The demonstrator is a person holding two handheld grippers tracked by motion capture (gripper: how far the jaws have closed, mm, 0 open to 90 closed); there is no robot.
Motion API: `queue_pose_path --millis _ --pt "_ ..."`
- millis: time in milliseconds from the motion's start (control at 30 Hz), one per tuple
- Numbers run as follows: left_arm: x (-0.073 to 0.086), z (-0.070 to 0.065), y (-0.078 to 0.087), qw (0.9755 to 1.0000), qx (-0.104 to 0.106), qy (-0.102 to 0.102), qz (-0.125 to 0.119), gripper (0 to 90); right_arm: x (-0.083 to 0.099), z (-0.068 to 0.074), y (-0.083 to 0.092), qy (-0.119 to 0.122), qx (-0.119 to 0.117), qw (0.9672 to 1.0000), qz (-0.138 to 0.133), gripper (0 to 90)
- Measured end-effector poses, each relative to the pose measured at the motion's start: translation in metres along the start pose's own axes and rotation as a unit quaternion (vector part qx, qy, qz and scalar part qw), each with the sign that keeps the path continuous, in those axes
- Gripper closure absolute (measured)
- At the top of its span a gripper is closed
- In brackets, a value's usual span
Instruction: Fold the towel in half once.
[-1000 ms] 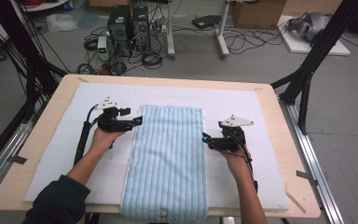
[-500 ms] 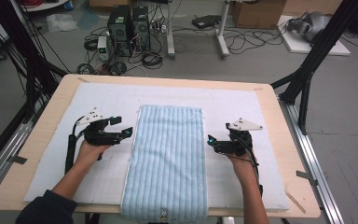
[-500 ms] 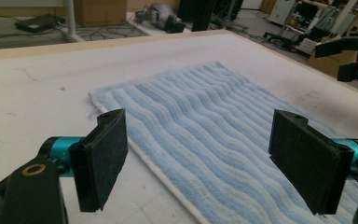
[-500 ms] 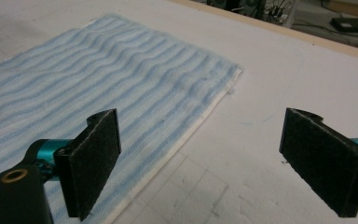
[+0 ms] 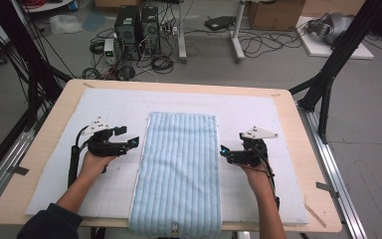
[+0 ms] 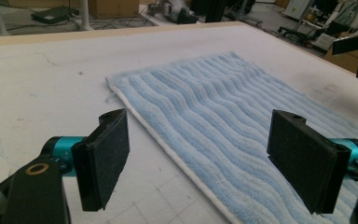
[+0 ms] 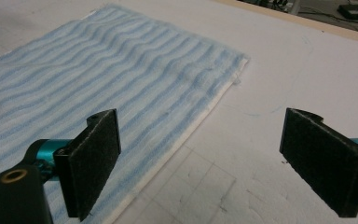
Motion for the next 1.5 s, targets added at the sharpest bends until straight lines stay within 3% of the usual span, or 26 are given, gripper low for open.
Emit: queue_pose_path --millis 300,400,567,600,700,867,933,1033,1067,1133,1233,1433,1467,1500 --pt "0.001 0.009 -0.003 0.9997 -0.011 0.021 0.007 23.3 0.0 0.0 -0.004 -0.001 -0.002 1.0 0.007 11.6" --pt "-0.006 0.01 -0.008 0.9993 -0.026 0.022 0.017 24.9 0.0 0.0 -0.006 -0.002 -0.005 0.9999 0.008 11.6" --pt "-0.014 0.013 -0.017 0.9988 -0.023 0.038 0.018 24.9 0.0 0.0 -0.008 -0.004 -0.009 0.9999 0.011 11.6" --pt "-0.017 0.014 -0.025 0.998 -0.018 0.053 0.028 24.8 0.0 -0.001 -0.008 -0.004 -0.008 0.9999 0.011 11.6" --pt "-0.022 0.016 -0.035 0.9969 -0.015 0.067 0.038 24.5 0.0 -0.001 -0.008 -0.007 -0.009 0.9999 0.012 11.6" --pt "-0.029 0.019 -0.047 0.9958 -0.021 0.072 0.053 25.0 0.001 -0.001 -0.01 -0.009 -0.011 0.9998 0.015 11.6" --pt "-0.029 0.023 -0.056 0.9933 -0.032 0.083 0.074 26.8 0.001 -0.001 -0.011 -0.009 -0.01 0.9998 0.018 11.6" --pt "-0.029 0.025 -0.064 0.9913 -0.045 0.081 0.093 29.2 0.001 -0.001 -0.011 -0.009 -0.007 0.9998 0.019 11.6" --pt "-0.03 0.026 -0.072 0.9893 -0.056 0.076 0.111 30.7 0.001 -0.001 -0.011 -0.01 -0.007 0.9998 0.018 11.6" --pt "-0.033 0.025 -0.079 0.988 -0.068 0.061 0.125 31.5 0.001 -0.001 -0.012 -0.011 -0.006 0.9997 0.022 11.6" --pt "-0.036 0.02 -0.088 0.9863 -0.088 0.037 0.134 31.7 0.001 0.0 -0.014 -0.01 -0.003 0.9995 0.028 11.6" --pt "-0.034 0.013 -0.098 0.983 -0.094 0.006 0.158 37.5 0.001 0.001 -0.018 -0.01 0.004 0.9992 0.038 11.6" --pt "-0.034 0.011 -0.1 0.9812 -0.103 -0.007 0.163 38.0 0.001 0.002 -0.019 -0.013 0.004 0.9991 0.04 11.6" --pt "-0.034 0.011 -0.1 0.9814 -0.106 -0.007 0.16 40.0 0.0 0.002 -0.02 -0.014 0.003 0.999 0.042 11.6"
Point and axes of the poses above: each handheld gripper's, and its own axes: y roughly backward along the jaws, x roughly out of its underside, z roughly to its left, the point moved 3 cm from there along -y, roughly forward along the jaws, and after that the axes turned 15 degrees about z, right-handed, at the moved point
